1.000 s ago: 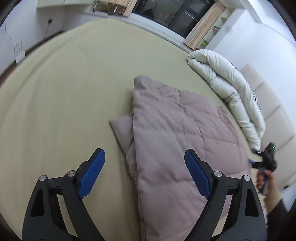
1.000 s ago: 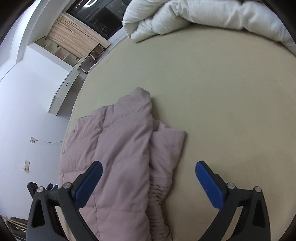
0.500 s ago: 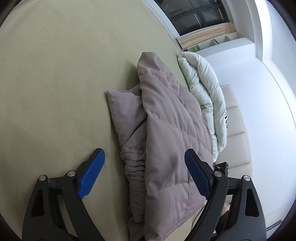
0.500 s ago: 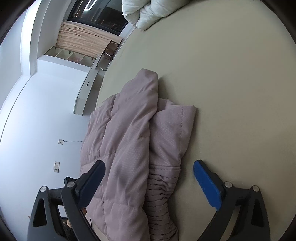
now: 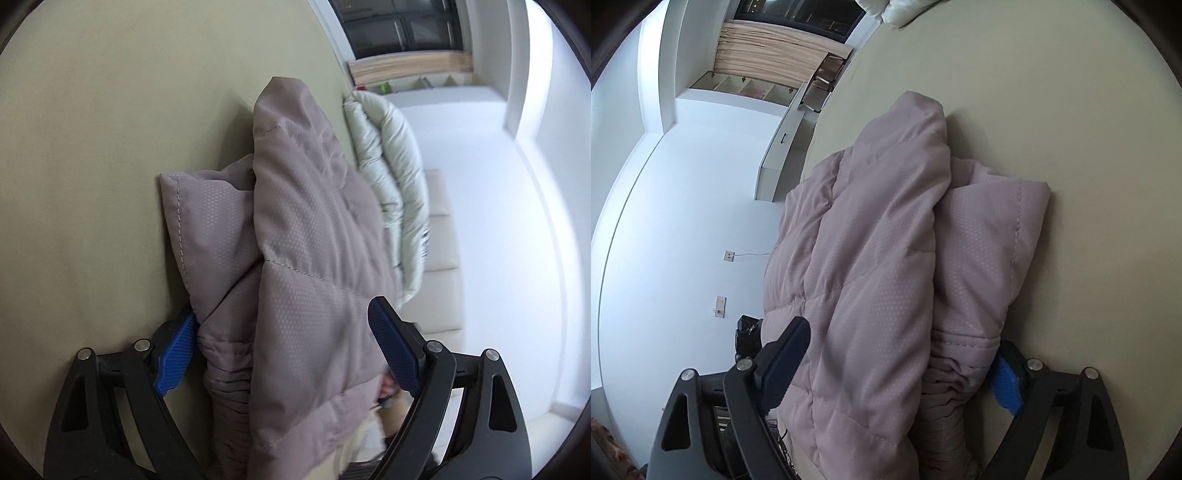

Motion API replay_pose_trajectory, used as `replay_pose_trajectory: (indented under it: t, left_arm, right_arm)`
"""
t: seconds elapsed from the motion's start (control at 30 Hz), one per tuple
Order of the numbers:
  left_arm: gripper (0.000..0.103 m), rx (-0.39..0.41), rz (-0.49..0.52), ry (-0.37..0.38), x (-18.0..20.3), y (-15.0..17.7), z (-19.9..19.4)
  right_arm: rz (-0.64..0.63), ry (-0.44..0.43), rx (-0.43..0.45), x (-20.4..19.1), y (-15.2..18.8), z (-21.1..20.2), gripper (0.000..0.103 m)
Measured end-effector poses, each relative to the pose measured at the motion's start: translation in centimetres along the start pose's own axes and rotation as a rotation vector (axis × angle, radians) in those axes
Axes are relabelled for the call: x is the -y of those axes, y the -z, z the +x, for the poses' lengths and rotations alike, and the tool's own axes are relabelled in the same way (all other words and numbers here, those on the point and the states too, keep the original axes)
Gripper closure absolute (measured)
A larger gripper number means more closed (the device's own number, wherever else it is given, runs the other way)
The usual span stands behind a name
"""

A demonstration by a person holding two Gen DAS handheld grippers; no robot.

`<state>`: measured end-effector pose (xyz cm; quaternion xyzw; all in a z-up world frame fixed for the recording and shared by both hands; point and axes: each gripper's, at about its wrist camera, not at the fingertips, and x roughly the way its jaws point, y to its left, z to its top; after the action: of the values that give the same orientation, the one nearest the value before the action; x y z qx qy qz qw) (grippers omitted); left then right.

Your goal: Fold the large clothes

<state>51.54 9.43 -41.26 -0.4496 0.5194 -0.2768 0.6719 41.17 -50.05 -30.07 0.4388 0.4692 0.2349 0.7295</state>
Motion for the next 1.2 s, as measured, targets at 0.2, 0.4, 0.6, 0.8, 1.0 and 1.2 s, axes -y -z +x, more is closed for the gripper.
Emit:
replay_pose_trajectory:
  t: [0.2,0.4,0.6,0.8,1.0,1.2]
  left_arm:
    - [0.017,-0.088,0.014,-0.051,-0.1,-1.6,3.2]
    - [0.025,-0.097,0.038,-0.061,0.4,-2.8,5.2]
    - [0.032,-0.106,-0.003,-0.006,-0.6,-3.6,5.7]
    - [0.058,-0.121,0.04,-0.09,0.9,-3.9,8.4]
    - [0.07,-0.102,0.059,-0.059,1.9,-2.6,6.3]
    - [0.071,-0.092,0.125,-0.013,5.0,1.6,2.1]
  right_arm:
    - [0.003,0.014,-0.031,-0.2,-1.0,1.7,0.013]
    - [-0.03,0.019,-0.065,-1.4,-1.2,3.0,0.017]
    - [-0.023,-0.011,-0.074,-0.8,-1.1,3.3,0.024]
    - [-0.026,-0.002,-0.055,-1.3,-0.9,3.3,0.035]
    - [-0.072,-0.021,-0.009,-3.0,0.7,0.9,0.056]
    - [-0.123,-0.024,0.001,-7.0,4.2,-1.2,0.059]
